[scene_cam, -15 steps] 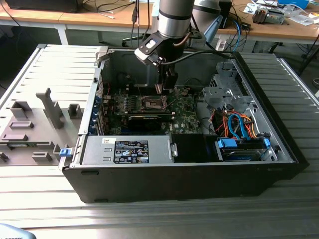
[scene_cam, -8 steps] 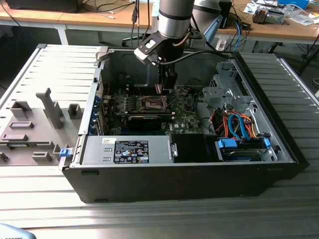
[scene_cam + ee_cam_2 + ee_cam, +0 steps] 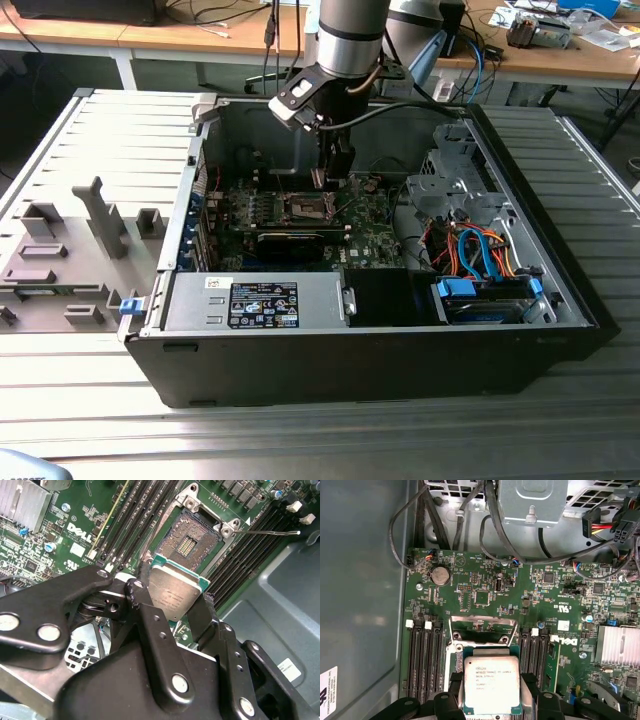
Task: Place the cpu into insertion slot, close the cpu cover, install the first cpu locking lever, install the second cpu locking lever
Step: 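Place the cpu into insertion slot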
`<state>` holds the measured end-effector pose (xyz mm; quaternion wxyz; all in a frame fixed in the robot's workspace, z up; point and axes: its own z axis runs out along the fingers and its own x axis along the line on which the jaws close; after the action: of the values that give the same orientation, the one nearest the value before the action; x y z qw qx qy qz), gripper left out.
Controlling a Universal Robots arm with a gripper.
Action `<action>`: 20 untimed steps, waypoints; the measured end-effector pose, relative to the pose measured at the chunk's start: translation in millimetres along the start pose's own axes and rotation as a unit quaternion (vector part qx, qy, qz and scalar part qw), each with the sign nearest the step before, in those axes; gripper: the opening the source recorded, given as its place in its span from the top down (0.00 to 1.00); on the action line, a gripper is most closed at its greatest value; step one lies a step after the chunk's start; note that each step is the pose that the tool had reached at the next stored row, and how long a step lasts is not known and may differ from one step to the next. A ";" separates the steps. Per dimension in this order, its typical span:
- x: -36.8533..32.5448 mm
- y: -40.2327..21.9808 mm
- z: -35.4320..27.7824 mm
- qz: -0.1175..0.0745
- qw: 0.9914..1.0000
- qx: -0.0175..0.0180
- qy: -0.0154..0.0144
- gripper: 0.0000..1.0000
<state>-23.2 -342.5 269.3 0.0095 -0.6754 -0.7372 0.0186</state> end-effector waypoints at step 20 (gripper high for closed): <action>0.1 -0.5 2.0 0.012 1.000 0.000 0.001 0.45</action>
<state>-23.8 -342.4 267.3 0.0097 -0.6838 -0.7293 0.0185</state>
